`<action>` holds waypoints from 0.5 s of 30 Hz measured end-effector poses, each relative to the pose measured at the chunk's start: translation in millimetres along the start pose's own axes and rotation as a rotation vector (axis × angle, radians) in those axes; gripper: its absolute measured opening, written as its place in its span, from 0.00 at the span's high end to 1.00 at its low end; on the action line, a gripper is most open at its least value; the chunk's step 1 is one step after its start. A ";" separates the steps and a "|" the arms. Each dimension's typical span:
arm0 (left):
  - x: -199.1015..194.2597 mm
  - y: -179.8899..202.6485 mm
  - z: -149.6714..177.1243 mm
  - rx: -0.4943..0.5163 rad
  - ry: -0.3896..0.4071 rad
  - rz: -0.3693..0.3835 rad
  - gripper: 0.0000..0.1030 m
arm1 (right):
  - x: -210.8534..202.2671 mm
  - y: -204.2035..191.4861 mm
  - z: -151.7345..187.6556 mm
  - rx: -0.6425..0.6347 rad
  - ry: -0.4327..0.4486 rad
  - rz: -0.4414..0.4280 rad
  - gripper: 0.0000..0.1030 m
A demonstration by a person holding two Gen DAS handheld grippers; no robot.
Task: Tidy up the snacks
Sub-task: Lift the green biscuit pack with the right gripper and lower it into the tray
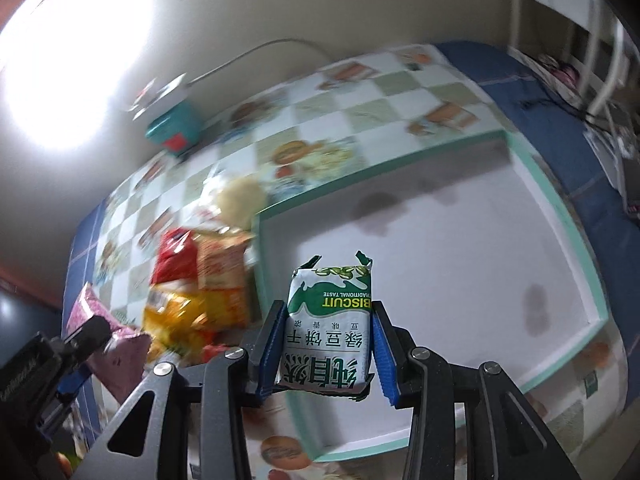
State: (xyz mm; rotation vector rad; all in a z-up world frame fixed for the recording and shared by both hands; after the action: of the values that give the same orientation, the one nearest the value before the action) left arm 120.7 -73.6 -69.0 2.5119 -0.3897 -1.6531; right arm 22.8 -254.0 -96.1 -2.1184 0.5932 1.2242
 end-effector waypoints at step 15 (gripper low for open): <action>17.3 108.9 23.4 0.256 -0.009 0.145 0.53 | -12.7 113.2 -30.1 0.239 0.060 0.161 0.58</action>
State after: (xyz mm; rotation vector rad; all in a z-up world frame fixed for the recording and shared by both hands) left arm 89.2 -181.7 -68.7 2.5766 -0.8117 -1.6533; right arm -37.8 -354.6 -105.6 -1.9419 0.9048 1.1155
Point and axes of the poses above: each gripper's, at about its wrist camera, not at the fingertips, and x roughly the way its jaws point, y to its right, z to its underside, the point moved 10 cm from there along x, roughly the way its jaws point, and after that the axes turned 2 degrees about -z, right-handed, at the moved point
